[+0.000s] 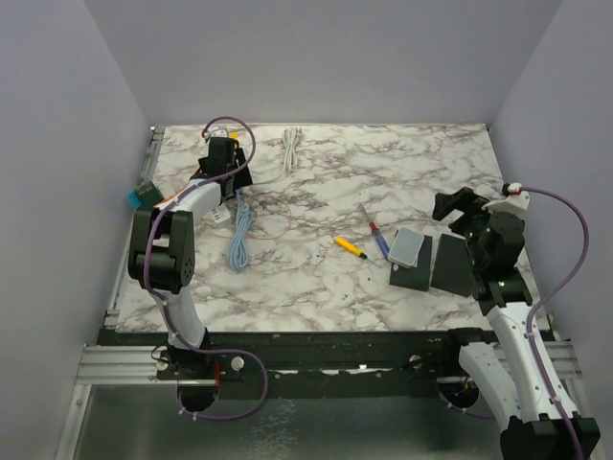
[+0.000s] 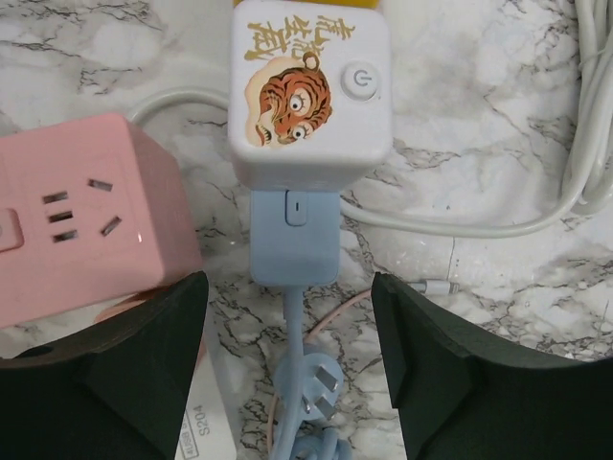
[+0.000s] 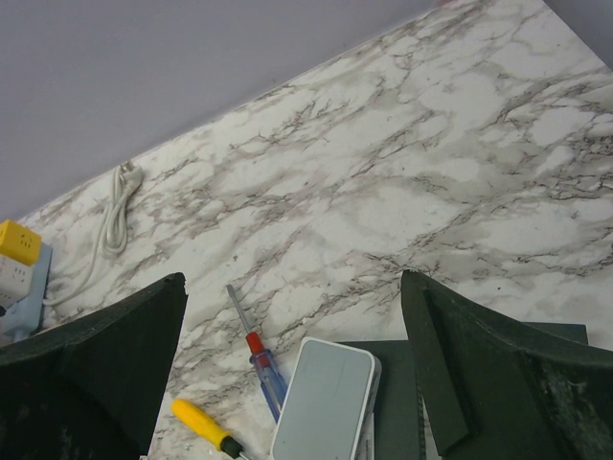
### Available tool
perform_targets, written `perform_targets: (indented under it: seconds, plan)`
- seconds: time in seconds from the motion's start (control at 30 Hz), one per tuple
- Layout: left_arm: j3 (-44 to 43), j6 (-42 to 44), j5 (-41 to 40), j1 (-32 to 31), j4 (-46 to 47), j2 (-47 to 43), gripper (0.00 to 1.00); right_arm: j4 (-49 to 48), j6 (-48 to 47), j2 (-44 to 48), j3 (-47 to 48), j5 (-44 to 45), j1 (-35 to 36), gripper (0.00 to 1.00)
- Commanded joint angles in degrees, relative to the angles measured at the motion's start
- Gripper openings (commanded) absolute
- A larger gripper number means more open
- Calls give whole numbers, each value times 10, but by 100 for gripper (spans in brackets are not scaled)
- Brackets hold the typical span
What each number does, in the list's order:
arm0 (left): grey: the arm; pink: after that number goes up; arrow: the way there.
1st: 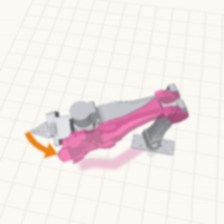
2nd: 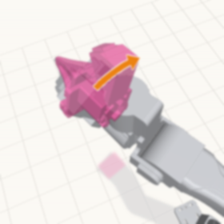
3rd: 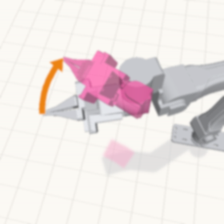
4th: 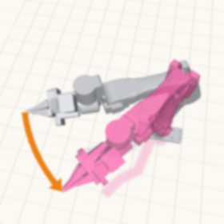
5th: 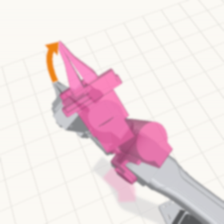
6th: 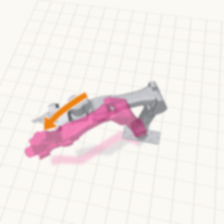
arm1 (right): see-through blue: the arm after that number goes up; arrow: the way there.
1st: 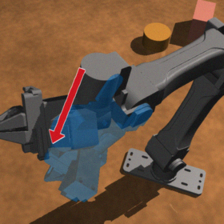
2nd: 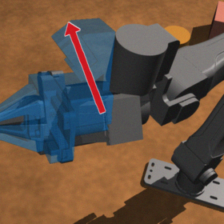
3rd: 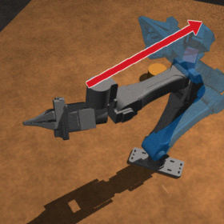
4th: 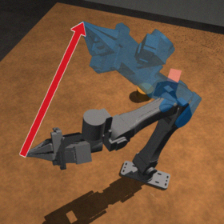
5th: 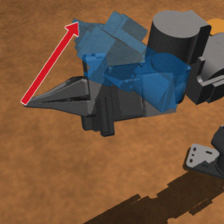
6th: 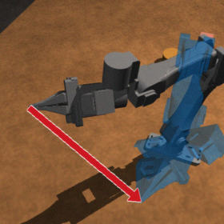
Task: Pull the plug off the socket
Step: Move the socket to the center of the board.
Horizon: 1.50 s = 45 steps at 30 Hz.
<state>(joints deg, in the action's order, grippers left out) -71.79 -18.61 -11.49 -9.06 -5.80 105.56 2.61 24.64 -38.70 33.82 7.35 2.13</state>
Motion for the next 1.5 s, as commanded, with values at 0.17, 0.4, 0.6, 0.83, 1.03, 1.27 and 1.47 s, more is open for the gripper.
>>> perform_targets:
  seconds: [0.17, 0.4, 0.6, 0.83, 1.03, 1.27, 1.47]
  plan:
    - [-58, 2, 27, -1, 40, 75, 69, -20, 11, -23, -8, -18, -2, 100]
    - [-48, 18, -36, -1, 39, 74, 67, -21, 11, -33, -10, -18, -2, 100]
    - [-43, 21, -52, -1, 40, 78, 67, -21, 10, -38, -10, -19, -3, 100]
    - [-53, 14, -39, 4, 33, 100, 68, -19, 9, -34, -6, -15, -2, 100]
    - [-55, 11, -27, 11, 30, 111, 67, -13, 9, -30, -4, -14, -2, 100]
    - [-69, 20, -14, 11, 17, 135, 63, -6, 11, -34, 2, -14, -2, 99]
    - [-71, 31, -13, 11, 18, 136, 57, -6, 11, -36, 2, -18, -2, 99]
